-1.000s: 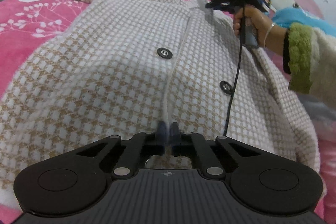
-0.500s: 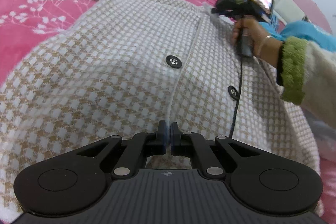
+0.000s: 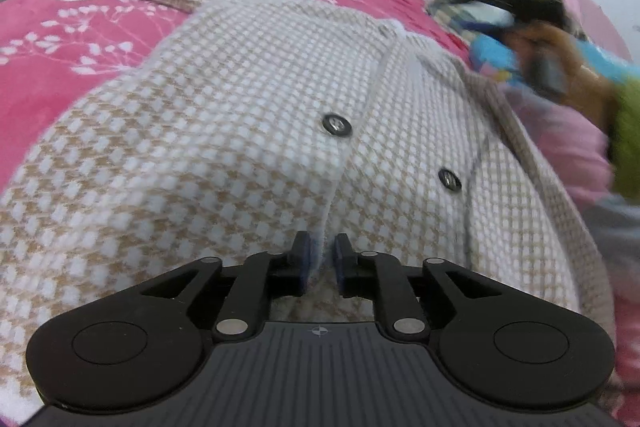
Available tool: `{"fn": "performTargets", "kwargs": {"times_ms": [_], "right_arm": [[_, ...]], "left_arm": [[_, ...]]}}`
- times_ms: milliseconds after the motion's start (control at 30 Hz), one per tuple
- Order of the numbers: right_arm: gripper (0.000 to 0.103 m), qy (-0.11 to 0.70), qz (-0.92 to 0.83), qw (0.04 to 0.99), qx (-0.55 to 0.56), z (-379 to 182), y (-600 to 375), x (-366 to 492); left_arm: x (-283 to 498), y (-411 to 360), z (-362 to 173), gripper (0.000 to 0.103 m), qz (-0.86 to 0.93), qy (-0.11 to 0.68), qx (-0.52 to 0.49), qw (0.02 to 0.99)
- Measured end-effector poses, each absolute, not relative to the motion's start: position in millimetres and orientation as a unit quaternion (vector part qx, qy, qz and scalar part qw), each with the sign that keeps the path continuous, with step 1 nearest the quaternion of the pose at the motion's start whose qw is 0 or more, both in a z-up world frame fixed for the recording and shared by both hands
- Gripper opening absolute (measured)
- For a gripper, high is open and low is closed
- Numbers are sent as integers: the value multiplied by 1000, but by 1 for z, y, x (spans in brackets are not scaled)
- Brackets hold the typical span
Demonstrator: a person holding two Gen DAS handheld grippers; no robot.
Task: Fold clothes
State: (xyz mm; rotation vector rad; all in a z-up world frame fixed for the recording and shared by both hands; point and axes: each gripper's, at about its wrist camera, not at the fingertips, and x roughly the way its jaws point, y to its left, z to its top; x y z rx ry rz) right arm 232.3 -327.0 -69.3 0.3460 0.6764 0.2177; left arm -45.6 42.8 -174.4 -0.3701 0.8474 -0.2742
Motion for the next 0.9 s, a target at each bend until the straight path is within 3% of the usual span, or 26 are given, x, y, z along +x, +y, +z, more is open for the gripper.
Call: {"fn": "performTargets", "kwargs": {"times_ms": [233, 367, 533, 733, 833, 900], "right_arm": [[34, 360, 124, 907, 178, -5, -402, 90], [32, 399, 135, 897, 137, 8, -405, 14], [28, 478, 198, 856, -2, -37, -338, -72], [26, 541, 210, 808, -106, -134, -291, -119], [23, 576, 190, 791, -80, -160, -306, -115], [24, 565, 184, 802, -66, -137, -305, -103]], "left_arm": [[-63, 117, -145, 14, -59, 363, -289, 884], [-73, 126, -125, 14, -85, 383, -261, 882], [-89, 74, -115, 14, -201, 424, -161, 868], [-83, 7, -157, 15, -210, 508, -20, 835], [-73, 23, -164, 15, -203, 523, -78, 824], [-71, 34, -168, 14, -202, 526, -111, 819]]}}
